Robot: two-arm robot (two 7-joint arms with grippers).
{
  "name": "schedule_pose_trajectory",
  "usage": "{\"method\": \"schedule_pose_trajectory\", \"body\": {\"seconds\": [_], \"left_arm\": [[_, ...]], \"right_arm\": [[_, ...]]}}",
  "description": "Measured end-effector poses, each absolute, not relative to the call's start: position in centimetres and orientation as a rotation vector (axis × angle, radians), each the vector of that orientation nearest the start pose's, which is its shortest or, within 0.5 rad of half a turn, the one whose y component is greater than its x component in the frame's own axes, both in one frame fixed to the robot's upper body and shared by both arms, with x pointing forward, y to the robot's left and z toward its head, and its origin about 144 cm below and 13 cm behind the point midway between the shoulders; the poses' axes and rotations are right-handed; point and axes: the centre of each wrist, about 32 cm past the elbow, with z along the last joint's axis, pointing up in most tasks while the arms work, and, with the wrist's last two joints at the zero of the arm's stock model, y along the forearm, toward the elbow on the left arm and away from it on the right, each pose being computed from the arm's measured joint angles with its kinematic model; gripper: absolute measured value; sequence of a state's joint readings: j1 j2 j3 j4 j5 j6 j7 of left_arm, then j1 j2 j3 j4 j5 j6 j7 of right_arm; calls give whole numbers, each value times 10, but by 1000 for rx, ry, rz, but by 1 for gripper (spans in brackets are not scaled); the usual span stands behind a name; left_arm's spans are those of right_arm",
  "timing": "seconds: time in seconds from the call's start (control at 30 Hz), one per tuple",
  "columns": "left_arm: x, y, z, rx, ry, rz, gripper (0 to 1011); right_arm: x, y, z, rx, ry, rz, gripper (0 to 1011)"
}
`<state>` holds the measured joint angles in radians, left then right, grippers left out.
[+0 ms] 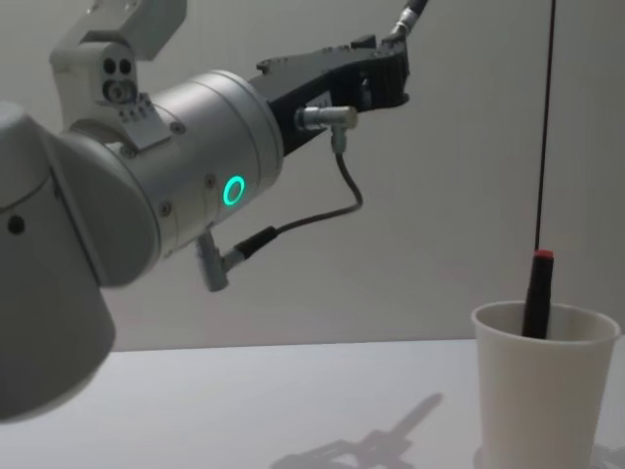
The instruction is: Place the pen into the pen holder.
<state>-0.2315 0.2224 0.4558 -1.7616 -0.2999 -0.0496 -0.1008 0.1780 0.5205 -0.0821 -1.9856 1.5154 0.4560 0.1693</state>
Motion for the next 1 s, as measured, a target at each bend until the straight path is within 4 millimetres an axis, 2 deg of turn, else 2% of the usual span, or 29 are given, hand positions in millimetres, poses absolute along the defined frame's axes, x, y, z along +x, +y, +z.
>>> {"method": "schedule_pose_trajectory", "body": {"seconds": [0.33,0.57,0.8,1.0], "left_arm": [[476,137,1247,-344,-209,965,169],[477,136,1245,-362,-209,970,169],[477,136,1244,-373,-210,971,169],[477,135,1244,-378,-211,972,169]], "right_arm": [[460,-286,1338,571,603,-606,1001],[464,-294,1341,544,578,-643,1002],[479,-301,1344,504,549,-654,1001],[496,-297,1343,492,540,-616,1001]]}}
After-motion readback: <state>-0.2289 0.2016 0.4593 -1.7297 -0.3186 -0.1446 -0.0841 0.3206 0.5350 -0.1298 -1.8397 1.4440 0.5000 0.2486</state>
